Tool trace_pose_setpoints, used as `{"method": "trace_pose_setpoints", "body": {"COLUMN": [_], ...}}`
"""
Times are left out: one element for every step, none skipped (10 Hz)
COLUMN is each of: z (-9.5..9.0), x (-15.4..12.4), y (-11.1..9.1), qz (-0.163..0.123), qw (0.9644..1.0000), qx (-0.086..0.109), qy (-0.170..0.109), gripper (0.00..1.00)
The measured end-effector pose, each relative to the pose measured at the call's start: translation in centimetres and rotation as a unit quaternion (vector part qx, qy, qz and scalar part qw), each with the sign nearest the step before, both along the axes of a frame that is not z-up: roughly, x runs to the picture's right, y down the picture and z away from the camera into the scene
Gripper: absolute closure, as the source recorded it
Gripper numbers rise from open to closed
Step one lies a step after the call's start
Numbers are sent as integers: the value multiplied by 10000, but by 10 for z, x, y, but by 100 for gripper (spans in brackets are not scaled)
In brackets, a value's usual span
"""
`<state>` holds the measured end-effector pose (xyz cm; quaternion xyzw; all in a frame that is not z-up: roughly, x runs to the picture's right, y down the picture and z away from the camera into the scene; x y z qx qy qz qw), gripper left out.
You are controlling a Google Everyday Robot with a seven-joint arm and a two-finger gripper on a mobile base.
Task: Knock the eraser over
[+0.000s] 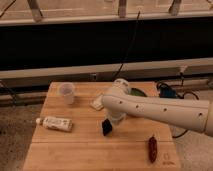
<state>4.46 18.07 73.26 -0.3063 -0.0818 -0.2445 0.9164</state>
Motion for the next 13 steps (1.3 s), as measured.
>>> {"method": "trace_pose_setpoints", "body": {"z": [0, 0, -1, -1, -1, -1, -1, -1, -1, -1, 0, 2, 5], "x": [-4, -11, -27, -34, -39, -45, -48, -49, -54, -63, -68, -70, -73], "y": [1, 2, 3, 4, 6, 7, 7, 7, 6, 5, 3, -2, -6], "qz": [-24, -66, -150, -197, -244, -319, -325, -290, -291, -307, -310, -305, -316], "qw": [10000, 9999, 9997, 9995, 9992, 9987, 9986, 9986, 9984, 9980, 9979, 9979, 9978], "qx": [-13, -22, -37, -45, -60, -65, -72, -76, -88, -98, -95, -80, -80], "qy": [-37, -87, -203, -259, -314, -386, -421, -436, -472, -537, -563, -561, -572], "gripper": [100, 100, 100, 100, 100, 100, 100, 100, 100, 100, 100, 100, 100]}}
